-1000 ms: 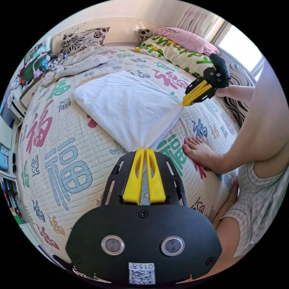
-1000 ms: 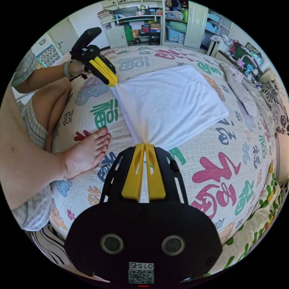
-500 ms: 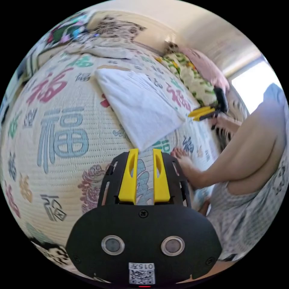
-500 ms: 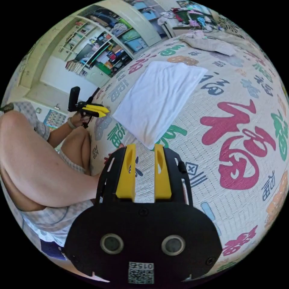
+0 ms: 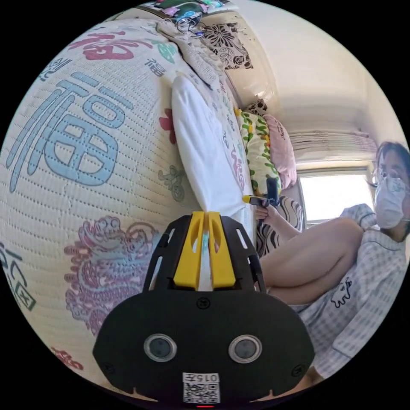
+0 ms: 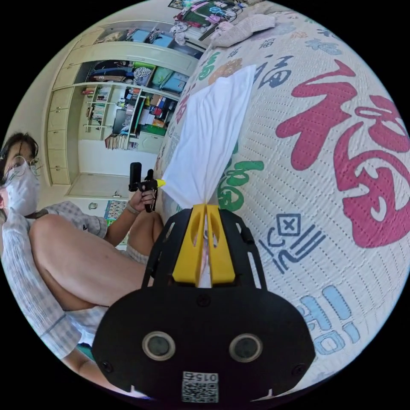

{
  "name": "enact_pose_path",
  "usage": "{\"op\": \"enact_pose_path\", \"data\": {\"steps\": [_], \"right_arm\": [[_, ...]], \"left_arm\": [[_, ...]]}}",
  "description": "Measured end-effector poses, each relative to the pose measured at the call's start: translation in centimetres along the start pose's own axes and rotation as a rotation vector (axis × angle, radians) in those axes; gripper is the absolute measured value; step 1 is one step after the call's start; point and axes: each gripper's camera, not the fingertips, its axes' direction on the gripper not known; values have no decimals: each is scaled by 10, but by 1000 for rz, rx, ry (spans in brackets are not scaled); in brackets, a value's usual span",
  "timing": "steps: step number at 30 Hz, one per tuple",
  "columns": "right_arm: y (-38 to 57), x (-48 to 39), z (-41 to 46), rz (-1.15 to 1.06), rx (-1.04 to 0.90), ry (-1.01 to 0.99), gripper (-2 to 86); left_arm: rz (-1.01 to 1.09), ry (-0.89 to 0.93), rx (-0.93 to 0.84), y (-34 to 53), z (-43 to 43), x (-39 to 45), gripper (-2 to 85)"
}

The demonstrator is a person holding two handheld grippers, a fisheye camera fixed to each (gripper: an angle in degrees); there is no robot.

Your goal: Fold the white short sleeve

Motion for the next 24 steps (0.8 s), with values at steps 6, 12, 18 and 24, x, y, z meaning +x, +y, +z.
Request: {"op": "enact_pose_path", "data": {"steps": [6,12,18,24], "right_arm": [[7,10,-6,124,-73,-140,5],[-21,19,-32,254,90,-362,16],[-108,40,-50,286,197,-452,5],[-183,80,-34,419,228,-405,5]], "left_arm": [[-118,51,-121,20,-25,-2,-3],[-220,295,49,0,-73,-7,-3],[-198,370,122,-81,-106,-20,-3],[-330,378,152,-140,-107,-61,1]]}}
